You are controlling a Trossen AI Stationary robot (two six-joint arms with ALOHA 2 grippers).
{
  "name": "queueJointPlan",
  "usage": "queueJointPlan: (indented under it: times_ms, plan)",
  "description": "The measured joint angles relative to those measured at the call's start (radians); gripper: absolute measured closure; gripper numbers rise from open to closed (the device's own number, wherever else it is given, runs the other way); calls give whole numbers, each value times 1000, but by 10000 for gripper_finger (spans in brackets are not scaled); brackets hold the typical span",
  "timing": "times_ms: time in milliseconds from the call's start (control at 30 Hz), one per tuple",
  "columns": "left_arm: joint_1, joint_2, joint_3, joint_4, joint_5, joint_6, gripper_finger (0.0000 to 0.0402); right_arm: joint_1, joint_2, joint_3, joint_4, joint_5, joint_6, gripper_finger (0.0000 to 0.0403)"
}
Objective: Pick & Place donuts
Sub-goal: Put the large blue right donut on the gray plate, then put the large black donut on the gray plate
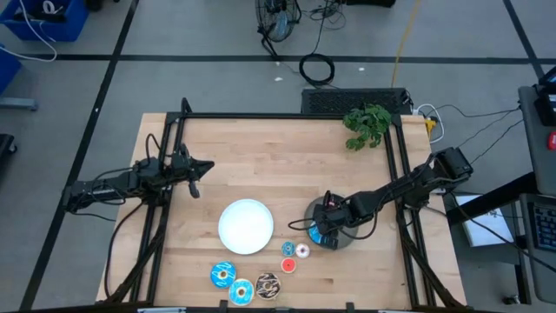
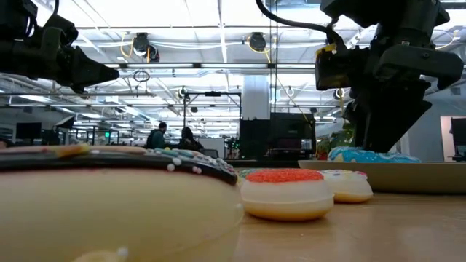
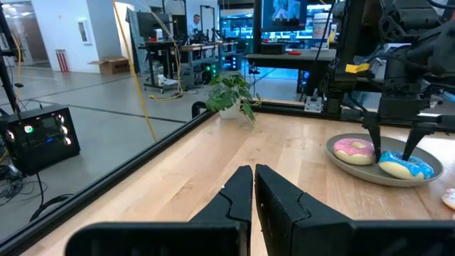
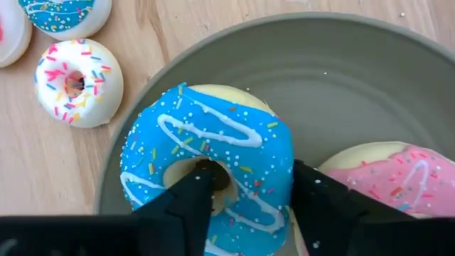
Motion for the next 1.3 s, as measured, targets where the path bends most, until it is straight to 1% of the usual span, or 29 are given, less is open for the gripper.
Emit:
queueJointPlan:
  times_ms: [133, 267, 400, 533, 633, 700, 833, 933, 967, 1000, 1067, 1167, 1233, 1300]
  plan:
    - [0, 0, 0, 0, 0, 0, 376, -3, -14, 8, -2, 0, -4, 201]
    - [0, 0, 0, 0, 0, 0, 376, -4, -29, 21, -4, 1, -16, 188]
    - [0, 0, 0, 0, 0, 0, 376, -9, -56, 47, -24, 0, -34, 187]
    - [0, 0, 0, 1, 0, 0, 376, -10, -129, 85, -43, -29, -122, 197]
    - [0, 0, 0, 1, 0, 0, 376, -9, -231, 92, -49, -8, -198, 218]
    - [0, 0, 0, 1, 0, 0, 376, -8, -320, 91, -50, 51, -253, 242]
    - [0, 0, 0, -1, 0, 8, 376, 0, -499, 91, -45, 185, -358, 313]
    - [0, 0, 0, -3, 0, 10, 376, 0, -621, 91, -68, 214, -429, 377]
    - [0, 0, 0, -3, 0, 10, 376, -1, -657, 90, -74, 216, -451, 389]
    - [0, 0, 0, -3, 0, 10, 376, -1, -692, 85, -69, 217, -466, 394]
    - [0, 0, 0, -17, 0, 10, 376, -1, -758, 62, -41, 220, -493, 390]
    - [0, 0, 0, -42, -1, 14, 376, -1, -849, 11, 14, 269, -564, 391]
    - [0, 0, 0, -42, -1, 22, 376, -1, -920, -38, 33, 270, -609, 398]
    - [0, 0, 0, -43, -1, 21, 376, -1, -999, -117, 138, 269, -642, 401]
